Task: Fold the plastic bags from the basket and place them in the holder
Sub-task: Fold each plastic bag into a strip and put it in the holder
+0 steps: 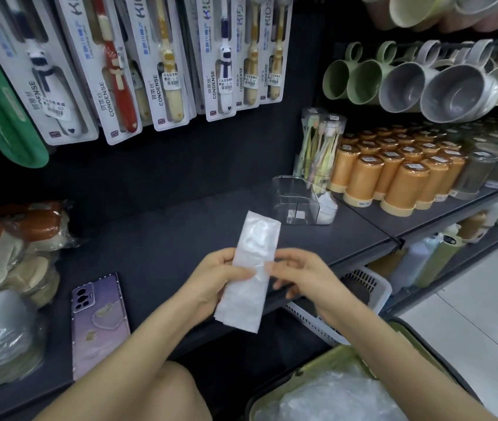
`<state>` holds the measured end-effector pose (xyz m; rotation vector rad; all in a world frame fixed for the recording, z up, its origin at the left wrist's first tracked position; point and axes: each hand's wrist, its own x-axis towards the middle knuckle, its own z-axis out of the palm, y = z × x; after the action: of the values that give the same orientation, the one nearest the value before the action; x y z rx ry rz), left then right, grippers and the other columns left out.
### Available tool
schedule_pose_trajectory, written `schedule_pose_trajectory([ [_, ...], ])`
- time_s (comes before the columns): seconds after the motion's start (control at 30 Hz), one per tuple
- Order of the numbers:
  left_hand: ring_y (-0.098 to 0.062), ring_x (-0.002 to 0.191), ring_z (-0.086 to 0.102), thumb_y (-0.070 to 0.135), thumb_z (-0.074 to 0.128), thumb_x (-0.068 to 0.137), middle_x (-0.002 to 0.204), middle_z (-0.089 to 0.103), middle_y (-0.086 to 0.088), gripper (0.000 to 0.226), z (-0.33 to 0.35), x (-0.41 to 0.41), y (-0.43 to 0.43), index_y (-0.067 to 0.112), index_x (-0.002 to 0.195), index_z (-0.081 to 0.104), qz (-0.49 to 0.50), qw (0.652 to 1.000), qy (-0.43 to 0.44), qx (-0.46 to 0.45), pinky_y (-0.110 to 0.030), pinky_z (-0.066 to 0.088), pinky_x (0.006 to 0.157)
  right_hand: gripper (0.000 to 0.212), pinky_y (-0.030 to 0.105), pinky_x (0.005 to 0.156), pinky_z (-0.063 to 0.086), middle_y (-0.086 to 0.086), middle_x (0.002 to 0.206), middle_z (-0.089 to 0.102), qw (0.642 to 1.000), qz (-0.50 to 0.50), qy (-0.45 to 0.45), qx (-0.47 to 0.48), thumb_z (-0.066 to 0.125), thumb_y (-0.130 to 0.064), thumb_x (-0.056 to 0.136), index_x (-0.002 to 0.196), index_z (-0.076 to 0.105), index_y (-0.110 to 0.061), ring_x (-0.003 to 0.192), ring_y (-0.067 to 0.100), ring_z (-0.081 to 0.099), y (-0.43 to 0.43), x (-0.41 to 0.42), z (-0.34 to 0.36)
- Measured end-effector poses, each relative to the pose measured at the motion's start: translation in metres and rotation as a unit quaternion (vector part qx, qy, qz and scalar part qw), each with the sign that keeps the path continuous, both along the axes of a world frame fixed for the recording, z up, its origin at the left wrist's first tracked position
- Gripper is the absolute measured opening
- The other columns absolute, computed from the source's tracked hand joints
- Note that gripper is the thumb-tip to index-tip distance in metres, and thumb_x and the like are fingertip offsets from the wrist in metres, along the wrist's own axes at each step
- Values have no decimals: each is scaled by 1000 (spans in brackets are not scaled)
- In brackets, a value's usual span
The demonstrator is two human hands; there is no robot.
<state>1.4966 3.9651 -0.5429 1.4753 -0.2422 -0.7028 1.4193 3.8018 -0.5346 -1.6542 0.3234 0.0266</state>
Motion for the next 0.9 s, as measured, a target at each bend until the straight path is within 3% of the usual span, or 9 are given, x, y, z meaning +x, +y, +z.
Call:
schedule_pose_trajectory([
  [0.2,-24,77,71,-4,63,83,90,73,-15,24,-1,-15,-5,0,106,67,37,998,32,-26,-29,57,62,14,20,42,33,2,64,60,995,-32,-41,79,63,1,87,100,66,-4,49,9,48,16,-5,-8],
  [0.3,-27,83,70,-4,64,82,98,71,-19,29,0,-14,-3,-4,111,65,39,998,40,-33,-34,58,70,14,19,42,32,4,66,56,993,-38,-87,66,60,5,87,96,66,-3,48,7,46,20,-6,-8],
  [0.37,-29,89,68,-3,61,82,102,70,-21,30,3,-12,1,-4,112,63,30,997,57,-44,-38,55,78,18,22,45,39,7,71,59,991,-40,-122,31,57,9,86,97,67,-2,53,9,51,19,-7,-8],
  [0.47,-28,81,65,16,58,76,94,67,-18,31,5,-7,10,-1,101,65,1,989,130,-77,-37,51,72,27,36,63,51,5,83,66,974,-34,-203,-96,56,10,84,90,69,-13,70,24,58,12,-8,-11],
  [0.53,-29,80,64,36,57,79,96,66,-20,47,9,-5,14,-2,105,65,-34,987,153,-43,-37,50,71,29,26,65,47,-8,82,63,938,-23,-277,-207,56,7,82,85,69,-18,73,13,56,6,-8,-14],
  [0.6,-25,77,65,39,69,75,92,68,-16,49,11,-4,13,0,103,67,-81,991,109,2,-34,52,70,23,16,65,42,-13,83,59,902,-5,-335,-274,56,4,82,87,71,-12,72,6,55,0,-6,-17],
  [0.67,-17,75,66,20,75,70,86,69,-8,30,13,-5,10,6,95,68,-116,992,41,30,-28,53,66,21,17,65,43,-8,85,60,890,8,-347,-295,57,3,82,90,73,-9,74,8,58,-7,-5,-18],
  [0.8,-18,77,67,4,78,62,84,72,-9,37,10,1,0,8,96,63,-88,990,-80,71,-31,51,69,36,29,78,51,3,100,67,949,72,-251,-175,59,1,79,109,70,-15,91,16,63,-31,-13,-7],
  [0.9,-27,84,69,-2,79,72,92,73,-10,30,11,3,-12,9,94,63,-85,971,-197,105,-37,54,79,35,23,84,50,6,104,69,984,66,-160,-51,66,-4,79,112,66,-17,96,10,64,-44,-12,3],
])
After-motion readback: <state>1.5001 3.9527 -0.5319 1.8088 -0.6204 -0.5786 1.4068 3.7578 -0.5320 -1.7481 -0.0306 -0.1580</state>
